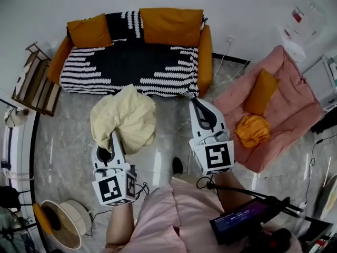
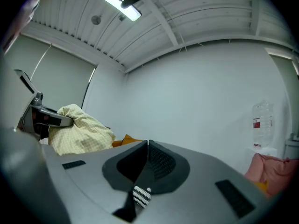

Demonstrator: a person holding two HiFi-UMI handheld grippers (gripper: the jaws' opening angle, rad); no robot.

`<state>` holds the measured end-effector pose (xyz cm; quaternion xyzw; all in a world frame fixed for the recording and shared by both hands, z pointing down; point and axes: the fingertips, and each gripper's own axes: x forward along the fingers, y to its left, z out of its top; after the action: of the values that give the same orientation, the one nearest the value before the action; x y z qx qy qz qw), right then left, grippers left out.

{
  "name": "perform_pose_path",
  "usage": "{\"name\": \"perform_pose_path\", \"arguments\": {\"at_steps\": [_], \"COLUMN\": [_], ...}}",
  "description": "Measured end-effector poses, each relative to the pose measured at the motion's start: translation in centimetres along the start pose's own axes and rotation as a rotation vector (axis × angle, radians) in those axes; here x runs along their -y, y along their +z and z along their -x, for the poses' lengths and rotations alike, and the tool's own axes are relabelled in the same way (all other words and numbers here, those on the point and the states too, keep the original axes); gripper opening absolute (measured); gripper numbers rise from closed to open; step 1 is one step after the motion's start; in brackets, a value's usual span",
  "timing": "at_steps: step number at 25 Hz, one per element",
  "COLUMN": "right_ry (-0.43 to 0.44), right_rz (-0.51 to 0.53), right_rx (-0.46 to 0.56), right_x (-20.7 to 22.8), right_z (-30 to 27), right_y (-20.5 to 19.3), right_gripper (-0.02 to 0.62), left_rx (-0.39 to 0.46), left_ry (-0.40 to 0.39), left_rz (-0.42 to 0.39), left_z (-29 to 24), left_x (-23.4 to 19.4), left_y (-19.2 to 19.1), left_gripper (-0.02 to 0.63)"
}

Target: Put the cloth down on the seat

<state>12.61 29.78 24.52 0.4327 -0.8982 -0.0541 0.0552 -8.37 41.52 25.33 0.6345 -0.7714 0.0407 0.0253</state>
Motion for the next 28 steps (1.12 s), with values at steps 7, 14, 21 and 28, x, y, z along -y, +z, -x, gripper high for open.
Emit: {"name": "perform_pose_path", "arguments": {"at_steps": [7, 14, 21, 28], "right_ry": [0.005, 0.011, 0.003, -0.019], "right_rz": [-0.006, -0.017, -0.005, 0.006], "right_rx": [0.048, 0.04, -0.001, -0.028], "right_x": [3.5, 4.5, 4.6, 4.5], "right_z": [-4.0, -7.4, -12.1, -19.8], "right_y": [0.9, 0.4, -0.9, -1.8], "right_gripper": [0.011, 0.011, 0.011, 0.011], "left_rx": [0.027, 0.023, 0.009, -0.014], "left_ry": [0.031, 0.052, 0.048, 0.028], "left_rz": [-0.012, -0.008, 0.011, 0.024], "left_z": [-4.6, -7.7, -12.5, -20.1], "left_x": [0.3, -0.6, -2.7, -6.7], "left_y": [2.1, 2.1, 0.6, -0.1], "left_gripper": [0.067, 0.067, 0.067, 0.067]}}
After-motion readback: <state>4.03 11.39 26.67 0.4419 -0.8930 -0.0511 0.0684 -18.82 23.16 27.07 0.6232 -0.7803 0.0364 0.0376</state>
